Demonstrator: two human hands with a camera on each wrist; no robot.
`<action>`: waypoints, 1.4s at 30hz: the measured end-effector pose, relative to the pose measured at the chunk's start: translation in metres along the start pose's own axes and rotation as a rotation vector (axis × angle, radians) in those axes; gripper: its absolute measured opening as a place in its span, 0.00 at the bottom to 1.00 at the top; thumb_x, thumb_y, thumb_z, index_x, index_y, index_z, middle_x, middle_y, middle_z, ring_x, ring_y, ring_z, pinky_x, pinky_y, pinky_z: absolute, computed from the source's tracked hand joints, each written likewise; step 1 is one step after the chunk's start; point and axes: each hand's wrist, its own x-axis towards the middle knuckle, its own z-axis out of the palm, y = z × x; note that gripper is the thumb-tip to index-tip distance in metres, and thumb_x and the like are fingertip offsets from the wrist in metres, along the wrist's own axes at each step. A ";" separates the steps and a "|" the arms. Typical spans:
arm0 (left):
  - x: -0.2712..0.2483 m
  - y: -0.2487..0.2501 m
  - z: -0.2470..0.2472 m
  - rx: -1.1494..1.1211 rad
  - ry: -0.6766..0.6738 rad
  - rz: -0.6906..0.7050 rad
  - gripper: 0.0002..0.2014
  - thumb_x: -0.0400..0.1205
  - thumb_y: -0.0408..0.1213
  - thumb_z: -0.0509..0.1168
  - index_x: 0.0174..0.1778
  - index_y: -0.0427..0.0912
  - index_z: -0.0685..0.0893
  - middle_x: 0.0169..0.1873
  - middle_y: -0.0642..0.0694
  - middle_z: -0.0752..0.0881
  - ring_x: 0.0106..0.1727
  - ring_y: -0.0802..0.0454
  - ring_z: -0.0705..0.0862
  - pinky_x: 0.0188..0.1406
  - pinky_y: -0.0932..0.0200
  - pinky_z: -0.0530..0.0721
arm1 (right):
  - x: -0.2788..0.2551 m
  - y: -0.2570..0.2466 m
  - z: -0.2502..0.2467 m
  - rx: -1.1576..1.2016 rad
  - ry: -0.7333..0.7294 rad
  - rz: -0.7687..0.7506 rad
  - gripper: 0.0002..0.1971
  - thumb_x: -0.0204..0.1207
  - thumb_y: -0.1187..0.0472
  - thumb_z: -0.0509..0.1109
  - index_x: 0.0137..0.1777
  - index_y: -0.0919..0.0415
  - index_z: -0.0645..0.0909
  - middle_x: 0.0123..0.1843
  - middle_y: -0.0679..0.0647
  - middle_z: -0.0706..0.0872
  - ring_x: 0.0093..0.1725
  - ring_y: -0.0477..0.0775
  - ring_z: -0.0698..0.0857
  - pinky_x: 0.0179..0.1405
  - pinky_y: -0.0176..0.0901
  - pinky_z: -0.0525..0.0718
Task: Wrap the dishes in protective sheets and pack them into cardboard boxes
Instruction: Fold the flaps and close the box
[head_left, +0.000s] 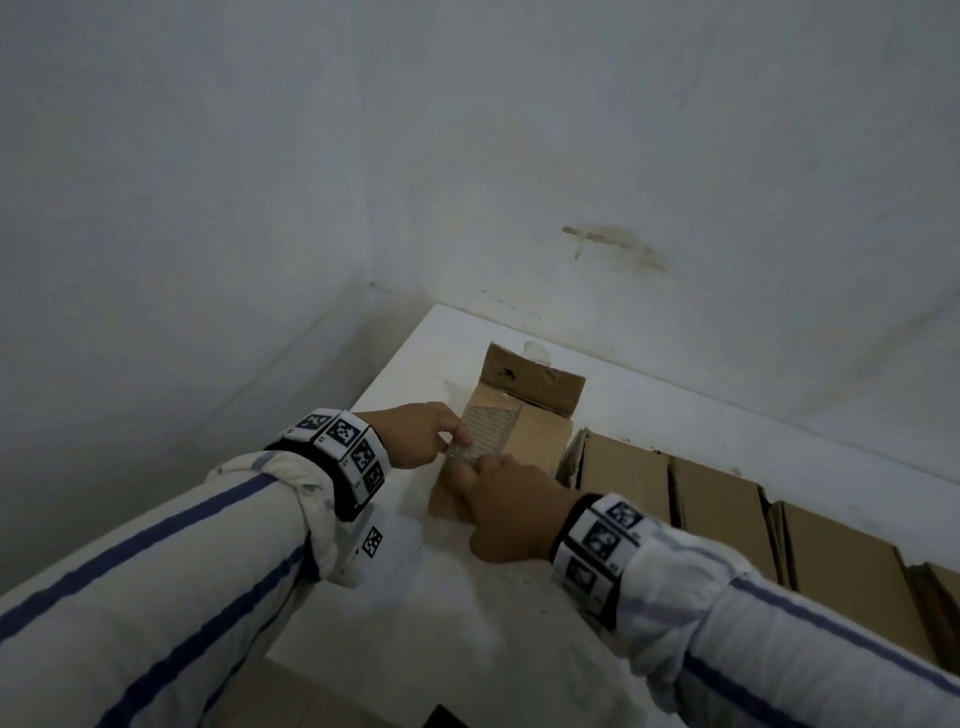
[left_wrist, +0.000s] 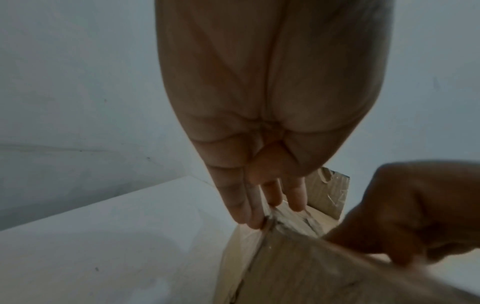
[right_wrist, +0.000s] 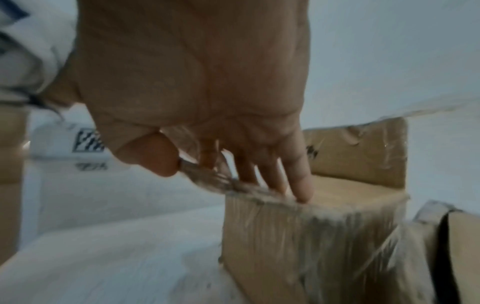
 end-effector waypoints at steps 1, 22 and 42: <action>0.000 0.000 -0.002 0.000 -0.008 -0.001 0.25 0.78 0.15 0.55 0.66 0.40 0.80 0.68 0.42 0.74 0.65 0.48 0.81 0.57 0.67 0.76 | 0.000 0.004 -0.010 0.078 -0.040 -0.005 0.28 0.75 0.58 0.65 0.74 0.61 0.63 0.51 0.59 0.76 0.48 0.58 0.78 0.37 0.42 0.75; 0.052 0.015 0.009 -0.100 0.214 -0.168 0.22 0.76 0.42 0.73 0.61 0.39 0.76 0.63 0.38 0.75 0.60 0.44 0.79 0.48 0.61 0.74 | 0.034 0.105 -0.037 0.506 0.832 0.447 0.15 0.74 0.55 0.71 0.56 0.63 0.79 0.55 0.58 0.80 0.57 0.57 0.78 0.53 0.44 0.75; 0.048 0.004 0.002 -0.475 0.078 -0.298 0.19 0.80 0.35 0.67 0.62 0.45 0.66 0.35 0.40 0.81 0.30 0.48 0.81 0.29 0.55 0.86 | 0.047 0.074 -0.013 0.271 0.271 0.248 0.10 0.73 0.62 0.65 0.36 0.64 0.86 0.43 0.58 0.88 0.47 0.59 0.86 0.46 0.44 0.82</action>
